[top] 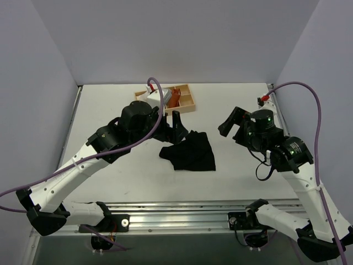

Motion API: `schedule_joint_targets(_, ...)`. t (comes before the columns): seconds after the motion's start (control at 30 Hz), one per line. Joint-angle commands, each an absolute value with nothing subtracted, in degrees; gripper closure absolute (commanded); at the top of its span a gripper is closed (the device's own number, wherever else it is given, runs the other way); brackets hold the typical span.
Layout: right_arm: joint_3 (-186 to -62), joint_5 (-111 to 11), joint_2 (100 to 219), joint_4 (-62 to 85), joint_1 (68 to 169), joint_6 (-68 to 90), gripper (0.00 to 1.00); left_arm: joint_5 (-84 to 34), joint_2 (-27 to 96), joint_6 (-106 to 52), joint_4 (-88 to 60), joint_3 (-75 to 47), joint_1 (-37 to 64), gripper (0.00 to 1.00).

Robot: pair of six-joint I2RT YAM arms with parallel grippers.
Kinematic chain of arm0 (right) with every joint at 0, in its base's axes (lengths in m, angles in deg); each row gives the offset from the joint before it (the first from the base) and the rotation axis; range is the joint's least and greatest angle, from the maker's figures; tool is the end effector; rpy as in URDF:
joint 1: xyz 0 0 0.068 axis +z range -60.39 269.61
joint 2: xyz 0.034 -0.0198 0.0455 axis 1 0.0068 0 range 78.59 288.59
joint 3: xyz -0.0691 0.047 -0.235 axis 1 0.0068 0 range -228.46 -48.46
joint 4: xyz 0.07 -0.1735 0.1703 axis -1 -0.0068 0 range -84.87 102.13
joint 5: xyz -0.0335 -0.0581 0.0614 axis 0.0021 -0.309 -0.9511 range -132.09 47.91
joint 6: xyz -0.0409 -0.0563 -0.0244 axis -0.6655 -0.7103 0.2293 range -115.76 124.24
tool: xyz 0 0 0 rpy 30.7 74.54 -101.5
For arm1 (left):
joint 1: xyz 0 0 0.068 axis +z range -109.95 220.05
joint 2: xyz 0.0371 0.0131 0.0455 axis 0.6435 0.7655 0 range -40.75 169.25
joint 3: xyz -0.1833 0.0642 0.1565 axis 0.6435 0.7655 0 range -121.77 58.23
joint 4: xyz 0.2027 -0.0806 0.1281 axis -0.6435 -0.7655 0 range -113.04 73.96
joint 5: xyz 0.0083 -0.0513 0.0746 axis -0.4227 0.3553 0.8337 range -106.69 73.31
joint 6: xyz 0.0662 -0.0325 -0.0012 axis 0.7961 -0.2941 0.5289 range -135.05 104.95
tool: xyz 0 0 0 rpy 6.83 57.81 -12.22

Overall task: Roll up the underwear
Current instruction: Flatten the underwear

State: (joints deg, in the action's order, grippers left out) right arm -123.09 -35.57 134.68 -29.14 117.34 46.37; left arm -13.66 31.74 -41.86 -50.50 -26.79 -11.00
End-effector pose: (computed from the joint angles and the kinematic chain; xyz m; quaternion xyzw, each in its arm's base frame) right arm 0.1941 0.0942 0.3921 0.1354 0.8208 0.2778 0.4805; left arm 0.1853 -0.2242 0.4012 0.1595 0.8131 -0.3345 0.4490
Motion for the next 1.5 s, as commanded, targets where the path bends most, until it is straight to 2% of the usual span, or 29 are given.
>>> schedule_joint_targets(0.0,-123.95,-34.89,133.78,-26.81,117.21,45.20,0.00,-12.82,31.49,-41.42,-50.49,-27.64,-11.28,0.06)
schedule_joint_targets(0.2,-123.61,-35.32,135.10,-28.03,117.21,46.69,0.00,-13.79,36.06,-39.31,-51.02,-30.01,-11.28,0.05)
schedule_joint_targets(0.43,-121.76,-35.06,132.29,-29.96,117.21,47.58,0.01,-12.56,51.67,-34.48,-49.89,-34.23,-11.37,0.00)
schedule_joint_targets(0.67,-119.03,-34.54,123.50,-30.75,117.29,49.15,0.06,-14.75,70.41,-29.03,-48.73,-42.75,-11.80,0.23)
schedule_joint_targets(0.83,-119.74,-32.60,120.61,-34.88,117.21,50.99,0.09,-16.33,78.41,-28.59,-45.23,-46.18,-11.98,0.26)
schedule_joint_targets(0.9,-119.56,-32.08,119.64,-35.68,117.21,51.70,0.10,-16.69,81.14,-28.50,-45.13,-48.29,-11.98,0.33)
schedule_joint_targets(1.0,-119.04,-31.55,117.88,-37.00,117.21,53.02,0.12,-16.69,87.72,-29.29,-45.92,-51.81,-11.98,0.34)
schedule_joint_targets(1.2,-117.80,-30.84,115.50,-37.79,117.21,54.69,0.17,-17.83,92.21,-30.25,-43.28,-52.25,-12.86,0.34)
schedule_joint_targets(1.3,-116.84,-29.97,115.15,-37.18,117.29,55.13,0.19,-18.27,93.19,-31.66,-42.59,-51.03,-12.95,0.39)
schedule_joint_targets(1.33,-116.66,-29.88,115.41,-36.74,117.21,55.13,0.20,-18.53,93.02,-32.27,-42.06,-50.24,-13.12,0.41)
schedule_joint_targets(1.47,-115.78,-29.09,117.08,-34.98,117.29,54.87,0.23,-16.78,89.16,-34.03,-40.74,-45.76,-13.30,0.89)
